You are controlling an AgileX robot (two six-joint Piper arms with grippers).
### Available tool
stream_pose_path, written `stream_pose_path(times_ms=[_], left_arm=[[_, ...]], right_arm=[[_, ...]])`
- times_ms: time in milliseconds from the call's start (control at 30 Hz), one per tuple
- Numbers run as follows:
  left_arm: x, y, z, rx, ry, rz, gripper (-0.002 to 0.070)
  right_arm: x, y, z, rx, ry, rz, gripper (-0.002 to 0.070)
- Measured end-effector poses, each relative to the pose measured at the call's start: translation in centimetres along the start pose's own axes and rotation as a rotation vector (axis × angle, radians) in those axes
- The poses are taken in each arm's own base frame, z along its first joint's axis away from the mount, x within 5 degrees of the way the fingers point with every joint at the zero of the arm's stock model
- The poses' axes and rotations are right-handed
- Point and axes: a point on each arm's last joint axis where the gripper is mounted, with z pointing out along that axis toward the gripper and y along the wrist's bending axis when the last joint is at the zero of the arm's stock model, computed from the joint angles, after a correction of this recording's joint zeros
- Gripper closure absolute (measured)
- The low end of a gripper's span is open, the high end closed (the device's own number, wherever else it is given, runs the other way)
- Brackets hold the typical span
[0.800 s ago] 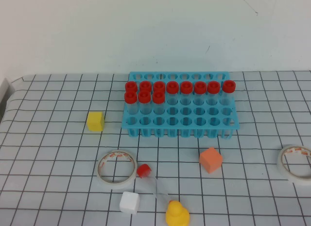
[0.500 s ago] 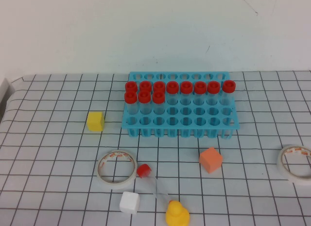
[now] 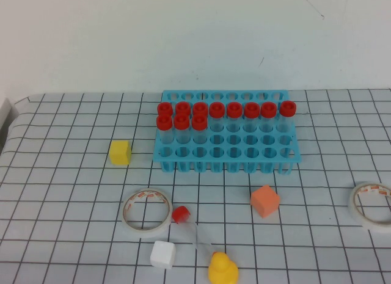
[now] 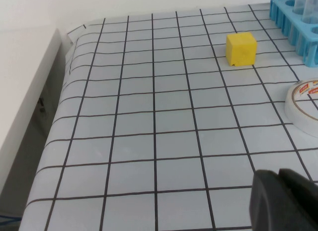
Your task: Place the test tubes
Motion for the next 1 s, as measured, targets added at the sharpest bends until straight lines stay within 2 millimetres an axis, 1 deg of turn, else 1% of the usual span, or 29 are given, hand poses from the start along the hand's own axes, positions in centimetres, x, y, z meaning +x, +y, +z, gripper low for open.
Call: stream_pose_path(times_ms=[433,500,567,667,833,1000], left_arm=[[0.0,0.0,0.0,0.000,-0.002,-0.002,0.0676],[-0.3,0.0,0.0,-0.003,-0.033,0.000,0.0676],[-0.7,0.1,0.0,-0.006,-0.079,0.000,0.0676],[-1.9,0.1,-0.2,-0.014,-0.216,0.000,0.0676],[-4.2,0.3,-1.0,-0.030,-0.487,0.000,0.0676],[-5.9,0.4,-2.2,-0.044,-0.716,0.000,0.0676]], right_arm=[[0.0,0.0,0.0,0.000,-0.002,0.000,0.0678],[-0.2,0.0,0.1,-0.002,-0.036,0.000,0.0678],[-0.6,0.1,0.1,-0.005,-0.094,0.000,0.0678],[-2.3,0.1,-0.2,-0.012,-0.275,-0.001,0.0678],[-5.1,0.2,-1.6,-0.026,-0.621,-0.002,0.0678],[-6.5,0.3,-2.9,-0.034,-0.833,-0.005,0.0678]])
